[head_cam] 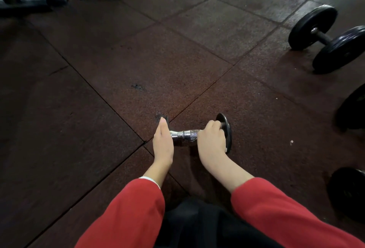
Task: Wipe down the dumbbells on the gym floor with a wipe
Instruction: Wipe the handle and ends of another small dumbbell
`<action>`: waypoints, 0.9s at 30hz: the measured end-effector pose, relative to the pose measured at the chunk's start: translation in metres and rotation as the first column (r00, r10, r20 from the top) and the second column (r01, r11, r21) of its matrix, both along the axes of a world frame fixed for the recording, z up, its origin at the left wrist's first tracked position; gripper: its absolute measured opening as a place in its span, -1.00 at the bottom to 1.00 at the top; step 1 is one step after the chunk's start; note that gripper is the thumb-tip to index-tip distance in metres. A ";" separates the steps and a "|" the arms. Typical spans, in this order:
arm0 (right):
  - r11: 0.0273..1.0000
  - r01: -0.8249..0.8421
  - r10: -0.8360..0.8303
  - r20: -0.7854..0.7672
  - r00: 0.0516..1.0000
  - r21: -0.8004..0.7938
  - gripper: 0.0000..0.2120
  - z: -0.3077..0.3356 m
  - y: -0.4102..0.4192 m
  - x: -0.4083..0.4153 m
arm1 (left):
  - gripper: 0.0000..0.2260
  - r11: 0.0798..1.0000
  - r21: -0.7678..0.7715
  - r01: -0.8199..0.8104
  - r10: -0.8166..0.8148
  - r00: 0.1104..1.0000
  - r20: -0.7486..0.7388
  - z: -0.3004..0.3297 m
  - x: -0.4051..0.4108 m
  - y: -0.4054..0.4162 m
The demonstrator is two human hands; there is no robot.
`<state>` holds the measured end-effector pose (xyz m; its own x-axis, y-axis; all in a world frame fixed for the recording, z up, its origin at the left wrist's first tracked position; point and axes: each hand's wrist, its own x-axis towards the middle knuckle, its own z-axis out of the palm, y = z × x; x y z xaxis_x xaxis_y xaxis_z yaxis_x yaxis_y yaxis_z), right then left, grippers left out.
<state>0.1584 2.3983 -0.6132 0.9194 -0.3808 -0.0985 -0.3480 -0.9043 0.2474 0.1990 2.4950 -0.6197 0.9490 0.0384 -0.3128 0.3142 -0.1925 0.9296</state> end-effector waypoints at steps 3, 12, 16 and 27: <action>0.996 0.090 -0.089 0.016 0.996 -0.025 -0.66 0.005 0.012 -0.007 | -0.57 1.000 0.009 0.001 -0.001 1.000 -0.004 0.001 0.002 0.000; 0.998 -0.004 0.004 0.008 1.000 0.070 -0.64 0.015 -0.003 -0.002 | -0.56 1.000 0.030 0.002 -0.001 0.999 -0.032 0.002 0.005 -0.003; 0.928 -0.293 0.274 0.109 0.955 0.231 -0.79 0.013 0.002 0.015 | -0.55 0.998 0.056 0.002 -0.001 1.000 -0.016 0.000 0.006 -0.003; 0.798 -0.503 0.517 0.052 0.854 0.333 -0.74 0.010 0.018 0.046 | -0.59 1.000 0.014 0.000 0.000 1.000 0.029 -0.006 -0.001 0.000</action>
